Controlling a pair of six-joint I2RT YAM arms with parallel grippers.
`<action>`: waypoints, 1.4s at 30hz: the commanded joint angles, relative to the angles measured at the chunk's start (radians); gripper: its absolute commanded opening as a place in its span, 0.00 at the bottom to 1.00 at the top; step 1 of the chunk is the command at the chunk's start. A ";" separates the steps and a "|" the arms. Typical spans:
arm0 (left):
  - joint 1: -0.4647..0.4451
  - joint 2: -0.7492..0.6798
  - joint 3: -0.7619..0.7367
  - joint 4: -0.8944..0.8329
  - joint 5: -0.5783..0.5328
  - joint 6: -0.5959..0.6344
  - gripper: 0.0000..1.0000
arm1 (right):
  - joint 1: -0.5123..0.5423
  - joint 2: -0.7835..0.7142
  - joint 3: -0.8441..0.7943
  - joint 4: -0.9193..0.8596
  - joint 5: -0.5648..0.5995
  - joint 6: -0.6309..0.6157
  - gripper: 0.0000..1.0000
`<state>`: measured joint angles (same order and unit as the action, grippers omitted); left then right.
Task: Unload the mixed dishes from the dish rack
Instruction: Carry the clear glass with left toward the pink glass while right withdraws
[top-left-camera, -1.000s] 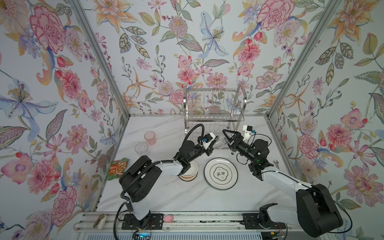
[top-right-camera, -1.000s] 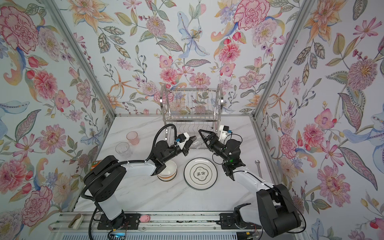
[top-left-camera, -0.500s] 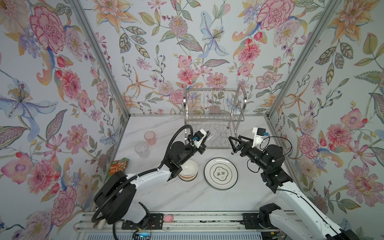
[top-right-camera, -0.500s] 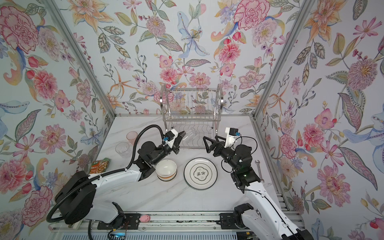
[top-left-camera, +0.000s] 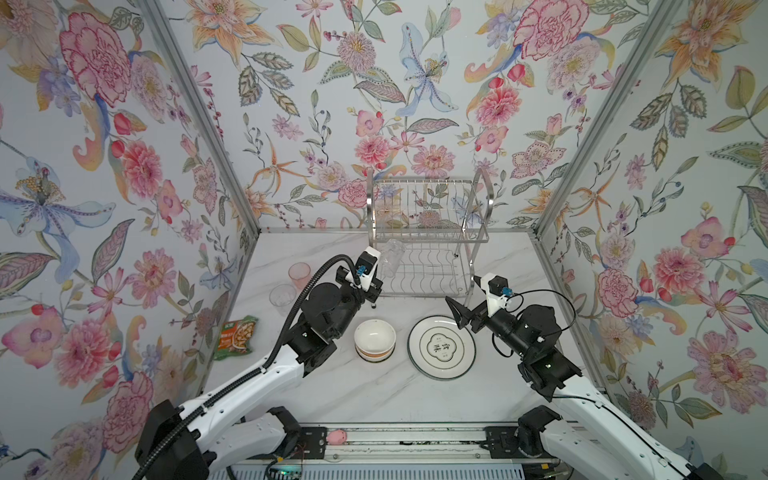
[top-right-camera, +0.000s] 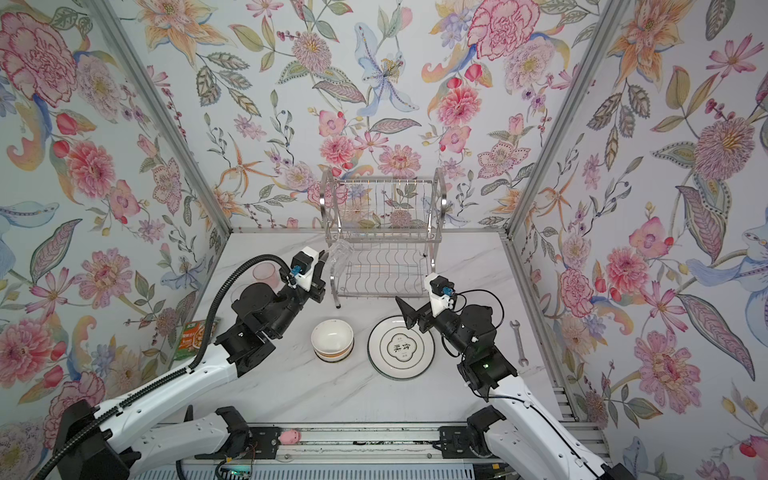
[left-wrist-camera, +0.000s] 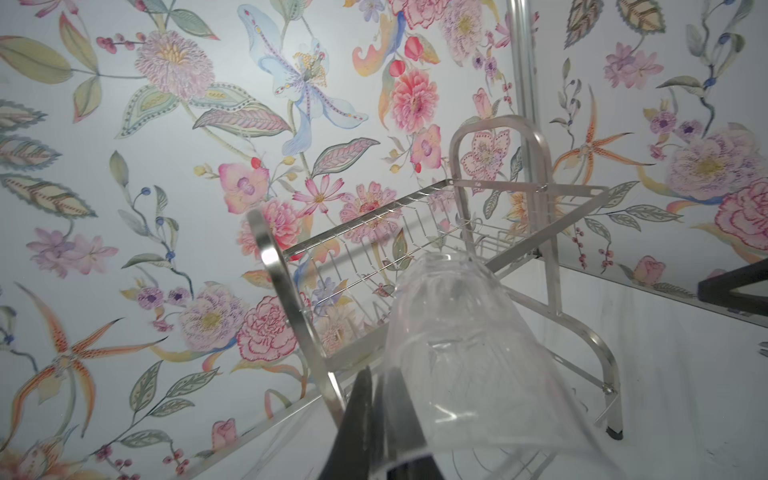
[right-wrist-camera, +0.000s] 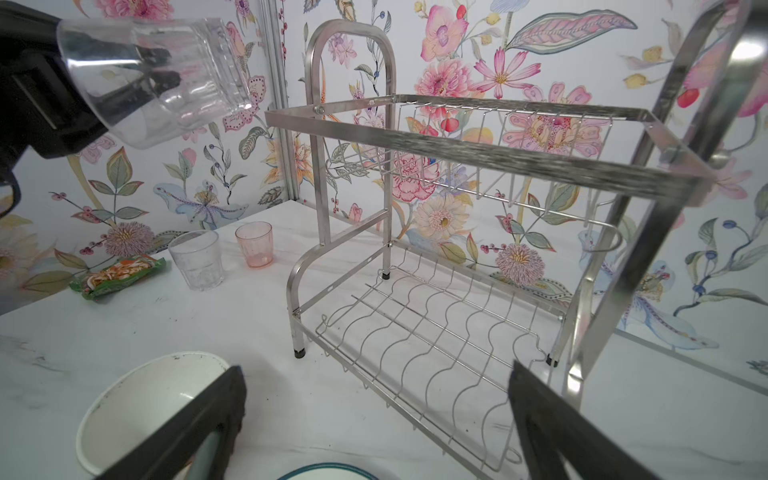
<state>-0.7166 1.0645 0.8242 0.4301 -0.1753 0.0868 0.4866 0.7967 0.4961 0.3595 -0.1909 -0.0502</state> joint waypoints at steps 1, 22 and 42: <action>0.079 -0.040 0.079 -0.195 -0.072 -0.084 0.00 | 0.020 0.019 0.016 0.027 0.027 -0.056 0.99; 0.544 0.394 0.615 -1.016 0.136 -0.140 0.00 | 0.099 0.189 0.176 -0.084 -0.128 -0.123 0.99; 0.575 1.055 1.188 -1.410 0.135 -0.100 0.00 | 0.109 0.162 0.156 -0.157 -0.060 -0.101 0.99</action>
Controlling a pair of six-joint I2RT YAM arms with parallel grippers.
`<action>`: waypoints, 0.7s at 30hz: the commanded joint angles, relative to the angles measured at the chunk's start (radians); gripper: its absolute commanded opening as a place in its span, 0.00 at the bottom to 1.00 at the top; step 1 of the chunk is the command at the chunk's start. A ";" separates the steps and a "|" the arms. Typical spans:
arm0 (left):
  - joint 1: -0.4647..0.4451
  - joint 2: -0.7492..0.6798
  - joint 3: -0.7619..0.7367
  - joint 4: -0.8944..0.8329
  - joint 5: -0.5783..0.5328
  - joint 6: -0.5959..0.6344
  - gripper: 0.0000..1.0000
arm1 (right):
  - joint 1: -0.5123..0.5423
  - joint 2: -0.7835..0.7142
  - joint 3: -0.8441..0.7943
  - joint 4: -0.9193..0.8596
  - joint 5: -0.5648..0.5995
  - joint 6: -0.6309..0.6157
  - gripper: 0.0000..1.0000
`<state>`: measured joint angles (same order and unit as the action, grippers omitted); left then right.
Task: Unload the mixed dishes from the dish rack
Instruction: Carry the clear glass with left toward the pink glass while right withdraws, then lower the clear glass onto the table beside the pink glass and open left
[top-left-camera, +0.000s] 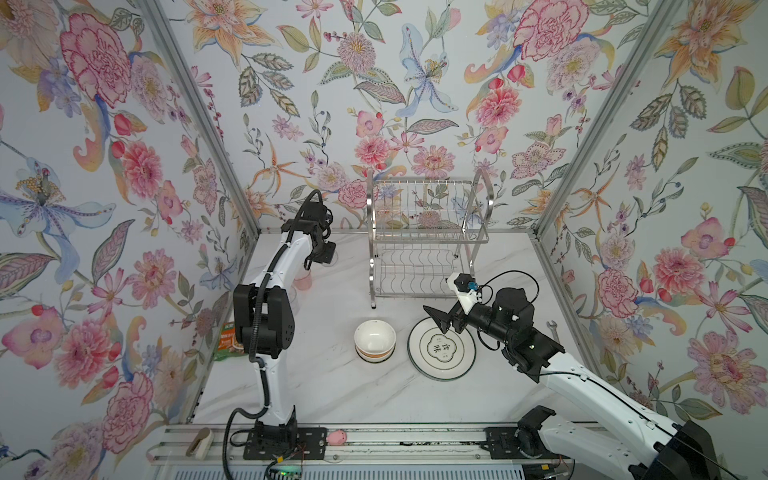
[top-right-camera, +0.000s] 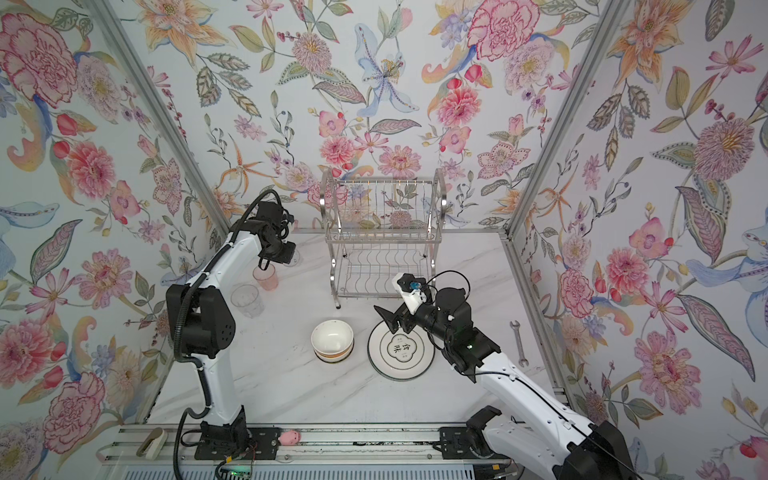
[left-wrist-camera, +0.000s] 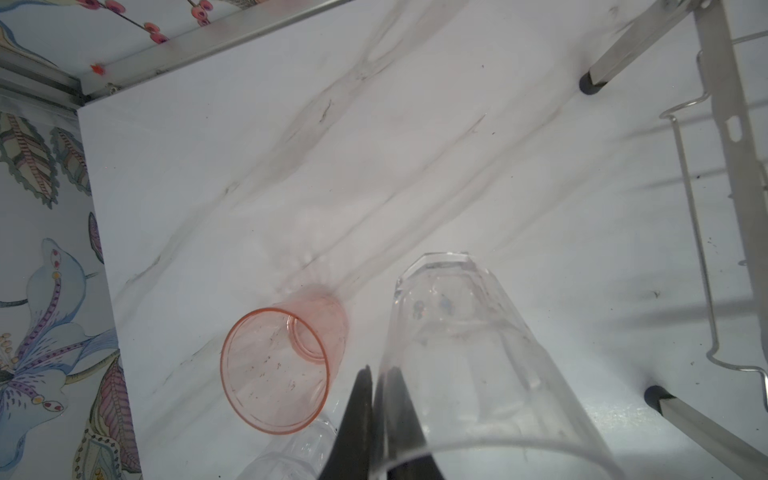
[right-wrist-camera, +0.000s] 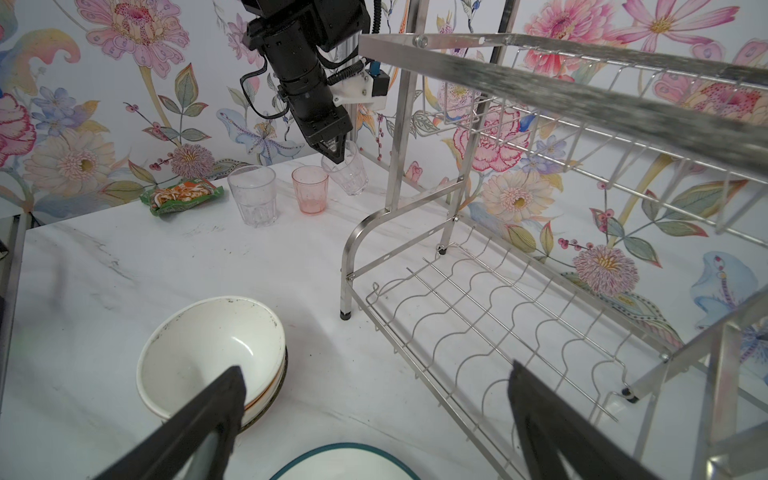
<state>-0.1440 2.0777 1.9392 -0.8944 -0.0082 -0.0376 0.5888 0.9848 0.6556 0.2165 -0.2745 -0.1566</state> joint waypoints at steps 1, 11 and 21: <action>0.003 0.070 0.095 -0.106 -0.045 0.028 0.00 | 0.006 -0.026 -0.006 -0.010 0.026 0.003 0.99; 0.004 0.188 0.158 -0.156 -0.040 0.061 0.02 | 0.006 -0.005 0.009 -0.010 0.039 -0.013 0.99; 0.003 0.227 0.160 -0.179 -0.024 0.086 0.08 | 0.008 -0.025 -0.004 -0.027 0.073 -0.003 0.99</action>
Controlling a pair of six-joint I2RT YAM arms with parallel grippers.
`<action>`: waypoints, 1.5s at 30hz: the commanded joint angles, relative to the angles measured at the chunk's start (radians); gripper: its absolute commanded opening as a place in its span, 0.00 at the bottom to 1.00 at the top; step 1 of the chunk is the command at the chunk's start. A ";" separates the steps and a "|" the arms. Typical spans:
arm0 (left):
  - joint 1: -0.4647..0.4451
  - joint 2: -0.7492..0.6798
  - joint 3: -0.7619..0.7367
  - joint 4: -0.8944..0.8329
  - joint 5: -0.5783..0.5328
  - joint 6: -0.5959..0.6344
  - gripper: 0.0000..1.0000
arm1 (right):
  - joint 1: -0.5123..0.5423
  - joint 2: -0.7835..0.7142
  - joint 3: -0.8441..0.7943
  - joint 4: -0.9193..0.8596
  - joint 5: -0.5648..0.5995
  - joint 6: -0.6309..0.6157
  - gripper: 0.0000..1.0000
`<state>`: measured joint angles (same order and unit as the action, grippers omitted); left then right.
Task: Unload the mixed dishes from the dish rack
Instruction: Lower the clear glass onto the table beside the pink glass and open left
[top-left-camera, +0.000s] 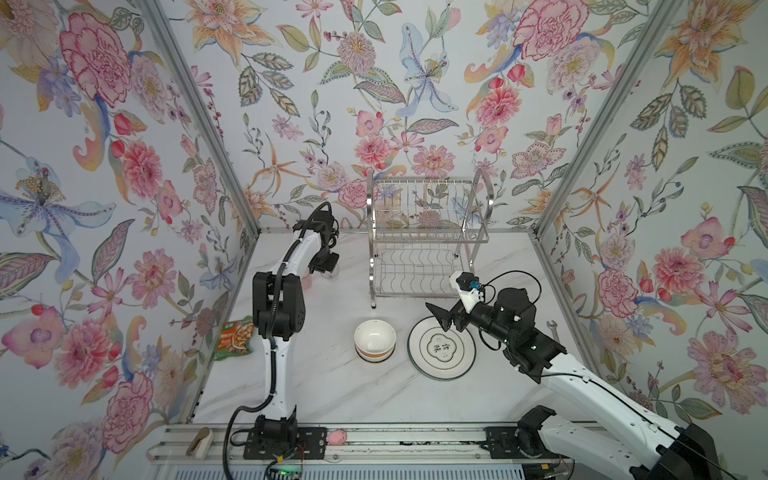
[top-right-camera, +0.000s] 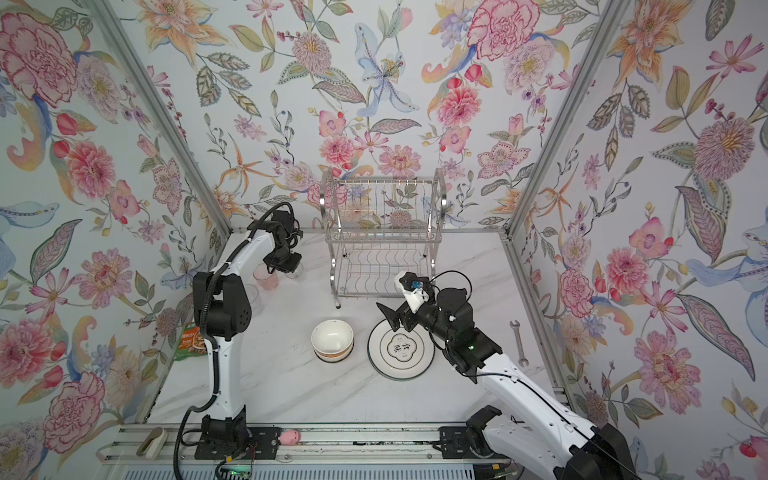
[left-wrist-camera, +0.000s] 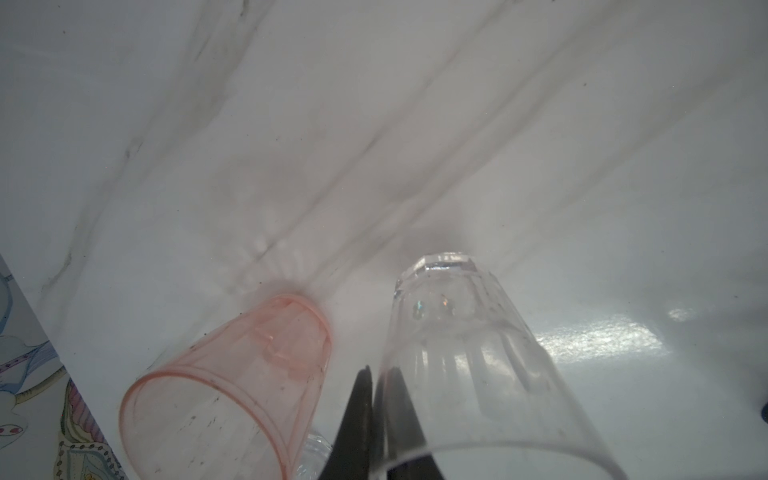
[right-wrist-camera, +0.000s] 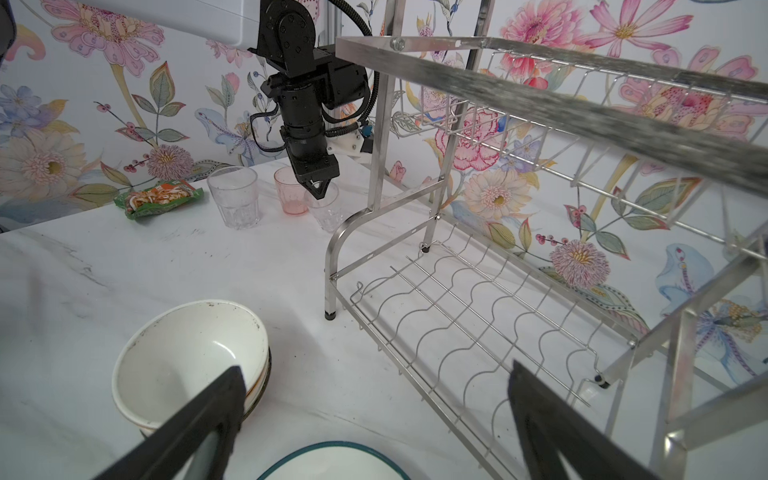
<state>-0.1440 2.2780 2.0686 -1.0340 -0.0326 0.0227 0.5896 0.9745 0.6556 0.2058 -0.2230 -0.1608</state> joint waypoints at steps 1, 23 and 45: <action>0.003 0.028 0.030 -0.047 -0.005 0.031 0.09 | 0.007 -0.013 -0.001 -0.018 0.023 0.001 0.99; 0.007 0.084 0.098 -0.072 -0.014 0.064 0.26 | 0.011 -0.025 0.022 -0.029 0.073 0.026 0.99; -0.020 -0.170 0.187 -0.014 0.119 -0.002 0.83 | -0.005 -0.061 -0.020 0.055 0.186 0.081 0.99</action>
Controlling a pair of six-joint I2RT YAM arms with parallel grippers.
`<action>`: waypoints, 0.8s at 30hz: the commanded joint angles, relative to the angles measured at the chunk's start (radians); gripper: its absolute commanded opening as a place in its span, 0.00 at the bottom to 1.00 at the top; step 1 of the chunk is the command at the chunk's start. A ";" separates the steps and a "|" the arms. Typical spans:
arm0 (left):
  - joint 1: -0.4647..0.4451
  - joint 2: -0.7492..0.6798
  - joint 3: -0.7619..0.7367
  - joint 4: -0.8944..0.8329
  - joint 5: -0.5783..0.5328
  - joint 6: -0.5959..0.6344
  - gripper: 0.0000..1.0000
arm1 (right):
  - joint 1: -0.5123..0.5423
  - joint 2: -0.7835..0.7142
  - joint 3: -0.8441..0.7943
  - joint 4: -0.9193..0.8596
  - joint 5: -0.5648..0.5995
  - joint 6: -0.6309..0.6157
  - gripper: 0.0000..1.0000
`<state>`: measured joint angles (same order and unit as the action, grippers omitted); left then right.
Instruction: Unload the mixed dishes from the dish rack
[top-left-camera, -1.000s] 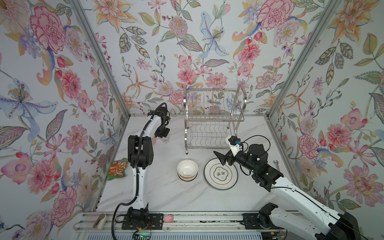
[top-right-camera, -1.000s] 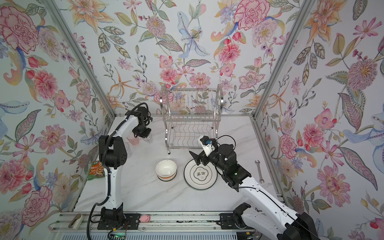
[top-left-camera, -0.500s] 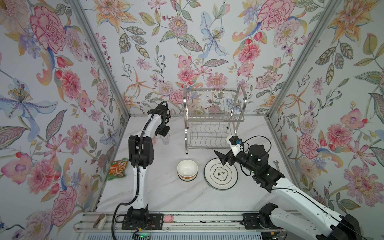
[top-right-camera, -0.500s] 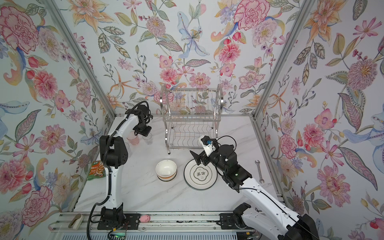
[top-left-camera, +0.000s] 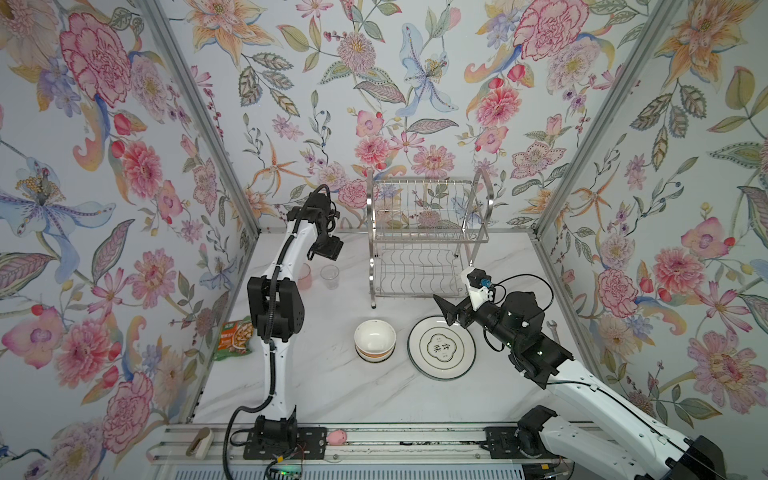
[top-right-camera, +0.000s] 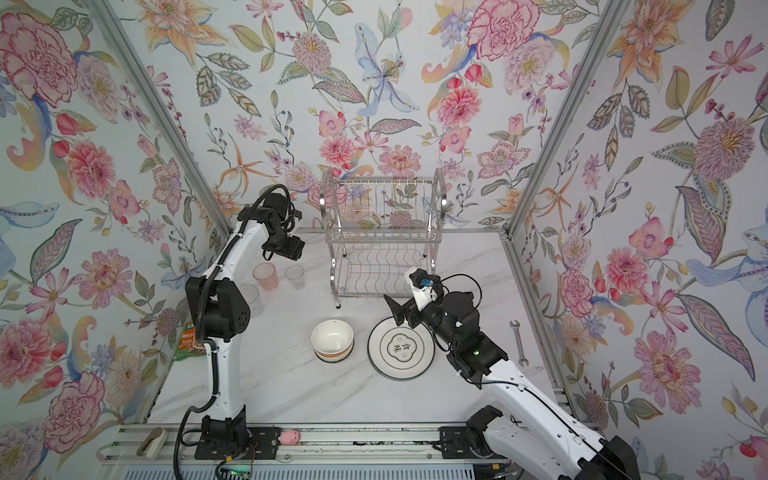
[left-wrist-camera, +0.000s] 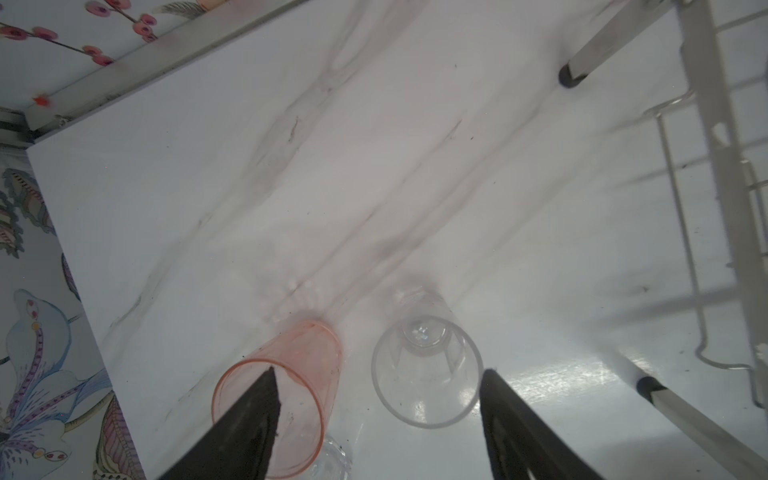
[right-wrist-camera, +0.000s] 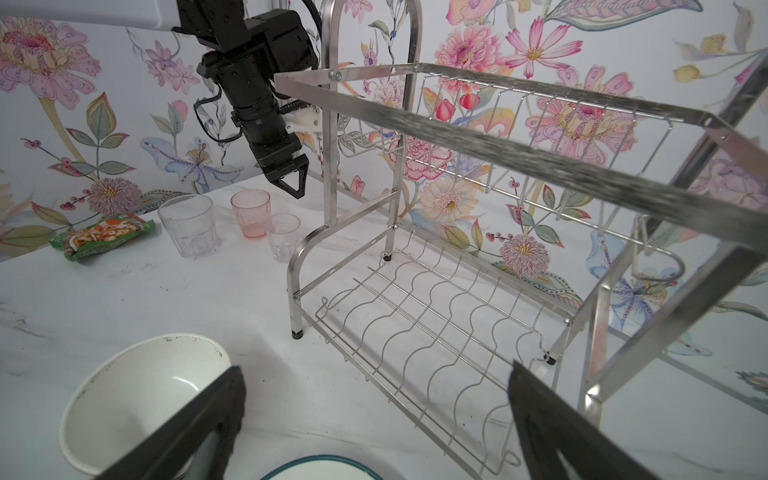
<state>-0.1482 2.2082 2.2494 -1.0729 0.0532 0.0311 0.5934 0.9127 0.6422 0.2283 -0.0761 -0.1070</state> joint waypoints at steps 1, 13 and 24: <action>-0.027 -0.125 -0.008 0.037 0.025 -0.008 0.84 | -0.011 -0.001 -0.007 0.030 0.056 0.031 0.99; -0.059 -0.744 -0.894 0.709 0.002 0.032 0.97 | -0.262 -0.113 -0.091 0.046 0.217 0.237 0.99; -0.059 -1.152 -1.689 1.503 -0.176 -0.060 0.99 | -0.465 -0.139 -0.280 0.131 0.234 0.324 0.99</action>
<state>-0.2123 1.1046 0.6567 0.1154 -0.0090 0.0208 0.1493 0.7647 0.4015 0.3023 0.1410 0.1810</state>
